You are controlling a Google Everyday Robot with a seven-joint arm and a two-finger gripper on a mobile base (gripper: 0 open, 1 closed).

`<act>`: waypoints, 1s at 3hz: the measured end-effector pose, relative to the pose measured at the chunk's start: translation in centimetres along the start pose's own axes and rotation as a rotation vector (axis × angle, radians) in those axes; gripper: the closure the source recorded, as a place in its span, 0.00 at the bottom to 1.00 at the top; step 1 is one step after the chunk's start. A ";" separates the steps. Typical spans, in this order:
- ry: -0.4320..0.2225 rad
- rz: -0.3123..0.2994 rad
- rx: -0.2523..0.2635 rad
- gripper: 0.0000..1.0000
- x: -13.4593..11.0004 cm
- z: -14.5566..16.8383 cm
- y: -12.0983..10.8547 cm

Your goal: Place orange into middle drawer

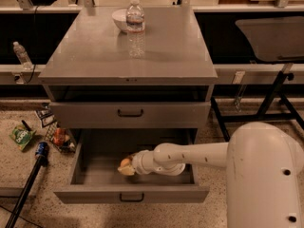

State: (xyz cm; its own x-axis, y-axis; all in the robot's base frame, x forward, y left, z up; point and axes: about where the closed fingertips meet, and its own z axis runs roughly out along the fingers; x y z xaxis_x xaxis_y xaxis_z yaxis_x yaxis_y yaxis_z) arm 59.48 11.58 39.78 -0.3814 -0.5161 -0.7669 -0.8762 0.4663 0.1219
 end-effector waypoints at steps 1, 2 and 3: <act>0.016 0.004 -0.003 0.30 0.7 0.4 -0.2; 0.020 0.025 -0.007 0.07 1.5 -0.1 -0.2; -0.002 0.060 0.012 0.00 1.9 -1.7 -0.4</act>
Offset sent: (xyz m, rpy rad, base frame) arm -0.0083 -0.0234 -0.0134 -0.0025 0.0517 -0.0269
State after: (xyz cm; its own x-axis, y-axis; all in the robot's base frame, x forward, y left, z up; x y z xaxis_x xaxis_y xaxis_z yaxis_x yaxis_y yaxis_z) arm 58.56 9.20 39.36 -0.4327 -0.4857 -0.7595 -0.8481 0.5051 0.1601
